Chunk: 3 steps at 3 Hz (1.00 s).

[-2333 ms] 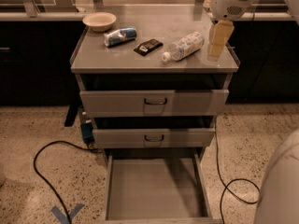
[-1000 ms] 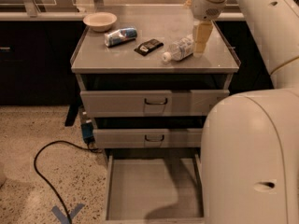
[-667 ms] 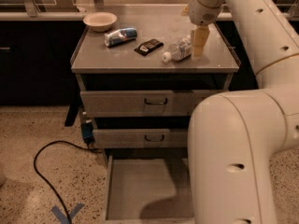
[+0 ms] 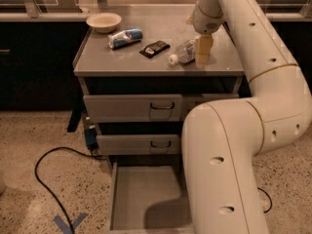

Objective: Place blue plastic bottle into bottom drawer

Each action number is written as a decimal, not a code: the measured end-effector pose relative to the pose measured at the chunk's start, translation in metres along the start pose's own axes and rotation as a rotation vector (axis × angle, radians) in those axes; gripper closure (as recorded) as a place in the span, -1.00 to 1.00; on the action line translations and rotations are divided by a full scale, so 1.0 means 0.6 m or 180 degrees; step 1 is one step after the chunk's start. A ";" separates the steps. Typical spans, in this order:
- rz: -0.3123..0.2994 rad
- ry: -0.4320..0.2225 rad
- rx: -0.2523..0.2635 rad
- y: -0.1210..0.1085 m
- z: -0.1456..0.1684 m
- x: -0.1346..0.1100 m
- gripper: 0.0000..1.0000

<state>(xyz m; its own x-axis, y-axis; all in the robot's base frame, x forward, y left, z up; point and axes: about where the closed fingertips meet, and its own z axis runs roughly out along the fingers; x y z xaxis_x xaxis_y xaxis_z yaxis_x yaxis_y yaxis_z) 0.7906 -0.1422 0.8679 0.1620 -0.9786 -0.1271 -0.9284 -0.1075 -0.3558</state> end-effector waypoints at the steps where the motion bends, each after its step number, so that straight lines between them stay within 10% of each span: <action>1: -0.0009 0.0050 -0.0001 -0.007 0.019 0.003 -1.00; 3: 0.0050 0.0250 -0.0173 0.005 0.059 0.019 -0.64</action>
Offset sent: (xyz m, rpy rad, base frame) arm 0.0481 -0.0283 -0.0042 -0.1147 0.1021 -0.0341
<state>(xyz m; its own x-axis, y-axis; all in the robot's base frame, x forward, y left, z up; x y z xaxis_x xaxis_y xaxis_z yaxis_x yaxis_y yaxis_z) 0.8018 -0.1476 0.8324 0.1224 -0.9907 -0.0586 -0.9477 -0.0992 -0.3033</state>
